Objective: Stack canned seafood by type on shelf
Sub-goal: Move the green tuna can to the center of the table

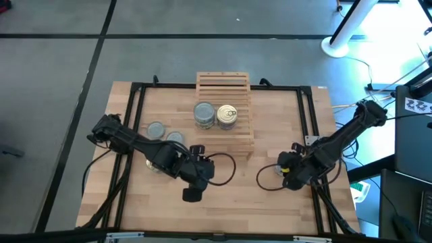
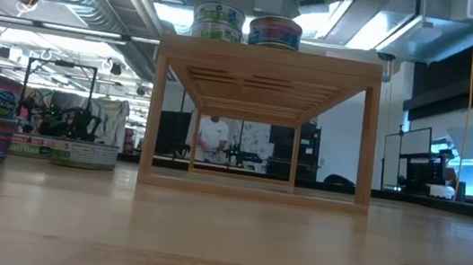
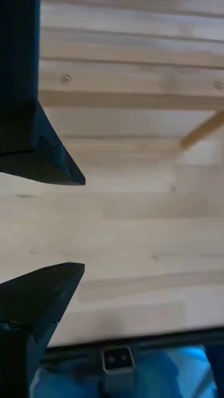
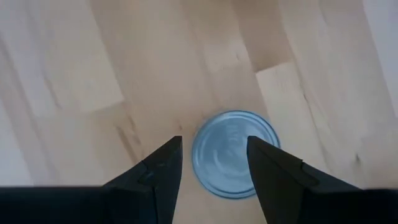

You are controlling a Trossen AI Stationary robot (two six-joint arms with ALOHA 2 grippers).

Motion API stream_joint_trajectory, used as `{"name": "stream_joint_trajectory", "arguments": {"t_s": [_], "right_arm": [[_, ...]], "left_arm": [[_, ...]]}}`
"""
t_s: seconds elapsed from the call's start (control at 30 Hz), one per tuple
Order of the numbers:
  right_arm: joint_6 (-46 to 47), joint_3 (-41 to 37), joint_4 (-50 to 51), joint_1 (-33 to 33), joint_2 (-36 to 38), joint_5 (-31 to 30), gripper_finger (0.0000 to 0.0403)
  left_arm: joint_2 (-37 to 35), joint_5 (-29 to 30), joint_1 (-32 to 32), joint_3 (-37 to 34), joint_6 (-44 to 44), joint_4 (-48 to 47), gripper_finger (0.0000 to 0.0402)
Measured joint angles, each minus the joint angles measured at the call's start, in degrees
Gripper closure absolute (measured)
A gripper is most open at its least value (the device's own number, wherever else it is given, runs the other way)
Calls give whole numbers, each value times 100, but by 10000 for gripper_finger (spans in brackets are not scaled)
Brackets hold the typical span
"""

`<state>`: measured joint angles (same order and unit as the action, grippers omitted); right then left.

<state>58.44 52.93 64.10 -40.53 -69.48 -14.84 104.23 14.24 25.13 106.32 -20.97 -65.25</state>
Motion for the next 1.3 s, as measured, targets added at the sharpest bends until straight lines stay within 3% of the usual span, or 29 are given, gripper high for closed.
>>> {"name": "stream_joint_trajectory", "arguments": {"t_s": [0.3,1.3], "right_arm": [[-2,-92,-156,0,-509,115,221],[137,-94,-409,0,-2012,692,221]], "left_arm": [[-2,-9,122,0,269,459,191],[83,-7,122,0,299,424,192]]}}
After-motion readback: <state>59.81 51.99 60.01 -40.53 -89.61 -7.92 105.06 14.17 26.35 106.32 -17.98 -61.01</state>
